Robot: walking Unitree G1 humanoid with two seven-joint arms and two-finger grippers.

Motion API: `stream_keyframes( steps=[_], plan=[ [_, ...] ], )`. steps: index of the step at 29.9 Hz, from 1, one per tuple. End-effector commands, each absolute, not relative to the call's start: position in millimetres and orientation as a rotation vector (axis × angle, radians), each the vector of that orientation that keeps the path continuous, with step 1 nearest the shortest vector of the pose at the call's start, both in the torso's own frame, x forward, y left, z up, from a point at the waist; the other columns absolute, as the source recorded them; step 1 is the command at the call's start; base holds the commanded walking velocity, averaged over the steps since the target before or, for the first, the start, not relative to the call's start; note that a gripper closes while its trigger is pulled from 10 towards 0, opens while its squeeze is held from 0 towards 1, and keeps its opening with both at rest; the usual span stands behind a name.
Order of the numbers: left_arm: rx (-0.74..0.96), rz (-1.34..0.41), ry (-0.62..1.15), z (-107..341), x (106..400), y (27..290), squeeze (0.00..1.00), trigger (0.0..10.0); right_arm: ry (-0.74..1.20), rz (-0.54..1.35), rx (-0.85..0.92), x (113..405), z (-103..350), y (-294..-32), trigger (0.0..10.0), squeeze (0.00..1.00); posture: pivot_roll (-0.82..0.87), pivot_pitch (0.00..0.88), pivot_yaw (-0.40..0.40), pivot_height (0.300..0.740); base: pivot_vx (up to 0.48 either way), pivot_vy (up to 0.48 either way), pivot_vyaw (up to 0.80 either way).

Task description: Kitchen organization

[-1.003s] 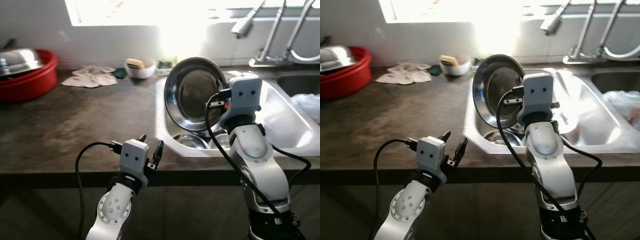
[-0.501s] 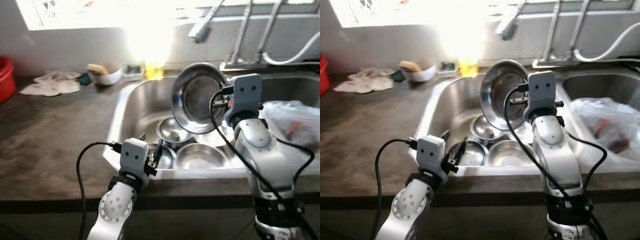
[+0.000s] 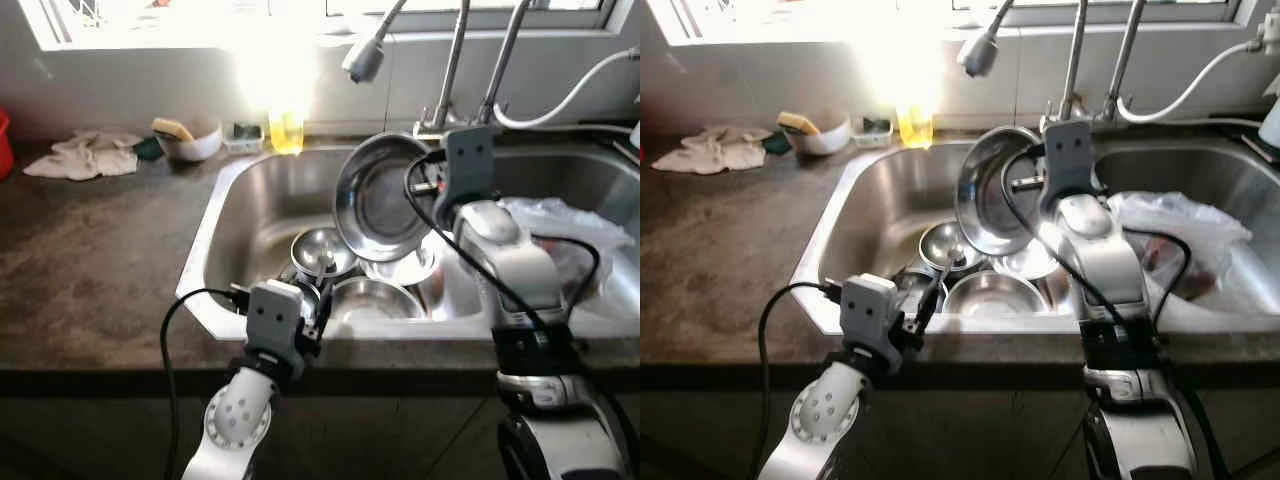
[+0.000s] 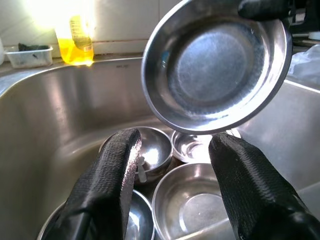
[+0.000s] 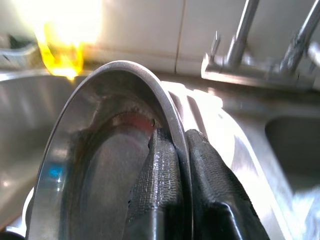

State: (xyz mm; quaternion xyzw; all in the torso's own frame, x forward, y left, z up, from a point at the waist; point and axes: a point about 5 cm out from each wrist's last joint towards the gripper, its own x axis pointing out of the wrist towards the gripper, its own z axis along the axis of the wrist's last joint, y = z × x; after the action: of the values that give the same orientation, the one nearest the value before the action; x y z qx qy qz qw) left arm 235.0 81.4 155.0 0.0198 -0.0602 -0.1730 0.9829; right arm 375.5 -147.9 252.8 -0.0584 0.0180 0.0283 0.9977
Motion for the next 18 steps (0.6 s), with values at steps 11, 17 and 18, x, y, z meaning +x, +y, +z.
stream_keyframes(
  steps=[11,17,18],
  plan=[
    [0.048,-0.337,-0.115,157,229,83,0.00,10.0,0.266,0.102,-0.072,398,214,-134,10.0,0.00,0.11,0.150,-0.032,0.740,0.000,0.000,0.00],
    [0.051,-0.327,-0.103,157,224,85,0.00,10.0,0.399,0.193,-0.043,392,182,-120,10.0,0.00,0.13,0.168,-0.037,0.740,0.000,0.000,0.00],
    [0.051,-0.326,-0.101,157,224,85,0.00,10.0,0.411,0.199,-0.043,391,180,-119,10.0,0.00,0.13,0.169,-0.037,0.740,0.000,0.000,0.00]
  ],
)
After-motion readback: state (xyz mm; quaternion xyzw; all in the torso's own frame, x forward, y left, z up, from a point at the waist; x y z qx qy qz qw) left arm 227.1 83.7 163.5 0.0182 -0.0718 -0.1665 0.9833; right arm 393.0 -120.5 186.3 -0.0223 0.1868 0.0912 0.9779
